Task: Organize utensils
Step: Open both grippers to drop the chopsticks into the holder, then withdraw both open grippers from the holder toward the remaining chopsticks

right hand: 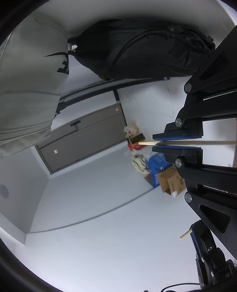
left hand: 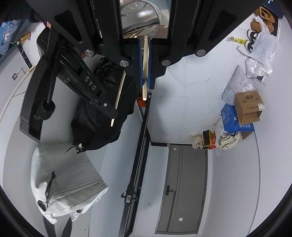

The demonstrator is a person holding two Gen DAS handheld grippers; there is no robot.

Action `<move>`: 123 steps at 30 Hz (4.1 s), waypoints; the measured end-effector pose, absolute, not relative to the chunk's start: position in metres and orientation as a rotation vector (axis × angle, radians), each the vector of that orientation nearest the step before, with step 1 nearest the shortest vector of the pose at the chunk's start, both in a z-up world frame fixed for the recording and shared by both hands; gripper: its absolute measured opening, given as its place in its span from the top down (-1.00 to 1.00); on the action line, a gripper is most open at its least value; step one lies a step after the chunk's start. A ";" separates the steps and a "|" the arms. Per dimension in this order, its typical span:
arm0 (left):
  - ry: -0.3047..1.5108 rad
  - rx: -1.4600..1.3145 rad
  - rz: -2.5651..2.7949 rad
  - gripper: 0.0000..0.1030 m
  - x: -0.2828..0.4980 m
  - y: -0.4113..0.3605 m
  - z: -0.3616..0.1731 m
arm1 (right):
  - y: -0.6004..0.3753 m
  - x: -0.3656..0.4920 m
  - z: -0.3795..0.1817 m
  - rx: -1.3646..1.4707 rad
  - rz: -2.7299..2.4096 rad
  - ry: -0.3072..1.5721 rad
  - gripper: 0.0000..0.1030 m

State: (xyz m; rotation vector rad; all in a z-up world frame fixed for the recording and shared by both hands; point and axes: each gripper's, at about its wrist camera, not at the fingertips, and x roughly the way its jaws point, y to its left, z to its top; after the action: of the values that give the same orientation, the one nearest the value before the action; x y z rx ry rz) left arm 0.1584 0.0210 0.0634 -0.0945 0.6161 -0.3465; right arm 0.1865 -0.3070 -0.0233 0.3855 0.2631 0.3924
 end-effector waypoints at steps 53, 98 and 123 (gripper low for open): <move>0.730 -0.061 -0.393 0.01 0.089 0.006 0.029 | -0.383 0.071 -0.081 0.320 0.631 0.452 -0.22; 0.914 -0.228 -0.113 -0.57 0.039 0.059 -0.090 | -0.317 0.064 -0.230 -0.006 0.509 1.020 0.03; 0.901 -0.290 -0.103 -0.57 0.039 0.085 -0.082 | -0.270 0.085 -0.247 -0.191 0.477 1.036 0.50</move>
State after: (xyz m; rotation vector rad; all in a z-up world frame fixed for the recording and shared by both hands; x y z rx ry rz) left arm 0.0387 0.0855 -0.0823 -0.2904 0.9008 -0.1035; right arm 0.0851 -0.2697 -0.2469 -0.1906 1.0362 0.4770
